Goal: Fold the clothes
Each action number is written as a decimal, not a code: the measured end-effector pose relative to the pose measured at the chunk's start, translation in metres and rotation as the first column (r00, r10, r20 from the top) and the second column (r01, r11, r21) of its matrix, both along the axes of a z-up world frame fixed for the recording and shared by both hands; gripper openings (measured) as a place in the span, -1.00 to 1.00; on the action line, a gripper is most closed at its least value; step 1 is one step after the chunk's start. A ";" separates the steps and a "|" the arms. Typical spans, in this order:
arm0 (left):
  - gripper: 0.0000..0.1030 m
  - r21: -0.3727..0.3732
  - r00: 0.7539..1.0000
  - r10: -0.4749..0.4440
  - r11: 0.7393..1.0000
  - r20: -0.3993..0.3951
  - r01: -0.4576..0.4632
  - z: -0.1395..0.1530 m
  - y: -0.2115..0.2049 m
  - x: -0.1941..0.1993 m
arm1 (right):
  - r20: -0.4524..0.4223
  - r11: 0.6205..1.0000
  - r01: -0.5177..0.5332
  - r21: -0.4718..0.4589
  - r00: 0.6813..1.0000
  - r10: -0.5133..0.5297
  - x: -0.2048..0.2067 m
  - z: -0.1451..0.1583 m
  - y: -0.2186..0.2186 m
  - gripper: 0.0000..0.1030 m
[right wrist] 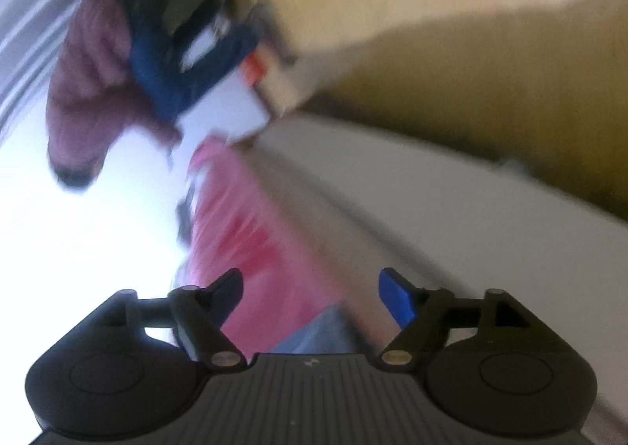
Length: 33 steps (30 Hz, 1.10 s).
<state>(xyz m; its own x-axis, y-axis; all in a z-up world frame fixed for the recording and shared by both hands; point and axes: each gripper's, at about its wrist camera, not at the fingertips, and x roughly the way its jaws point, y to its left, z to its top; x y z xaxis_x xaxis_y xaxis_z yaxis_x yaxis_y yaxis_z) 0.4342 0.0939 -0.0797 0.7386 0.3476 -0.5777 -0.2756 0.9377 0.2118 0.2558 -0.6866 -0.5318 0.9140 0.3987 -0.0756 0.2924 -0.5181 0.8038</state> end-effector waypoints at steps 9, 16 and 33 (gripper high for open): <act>-0.87 -0.083 0.999 0.008 0.997 0.036 -0.005 0.004 0.009 -0.005 | -0.089 0.919 -0.149 -0.366 0.988 0.125 0.010 0.081 -0.012 -0.74; -0.94 -0.144 0.992 -0.078 0.985 0.100 0.092 0.016 0.025 -0.025 | -0.059 0.831 0.045 -0.554 0.994 -0.093 -0.034 0.162 -0.047 -0.77; -0.94 -0.553 0.921 -0.198 0.750 0.337 0.363 0.034 0.129 -0.140 | 0.277 0.587 0.276 -0.761 0.957 -0.090 -0.130 0.317 -0.021 -0.79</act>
<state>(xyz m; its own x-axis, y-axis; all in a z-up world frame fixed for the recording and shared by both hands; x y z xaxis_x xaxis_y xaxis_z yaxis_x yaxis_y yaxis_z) 0.2938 0.2233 -0.0455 0.8890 -0.2498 -0.3838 0.0563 0.8914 -0.4496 0.1256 -0.7080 -0.2146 0.9914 0.0903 -0.0947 0.0615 0.3164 0.9466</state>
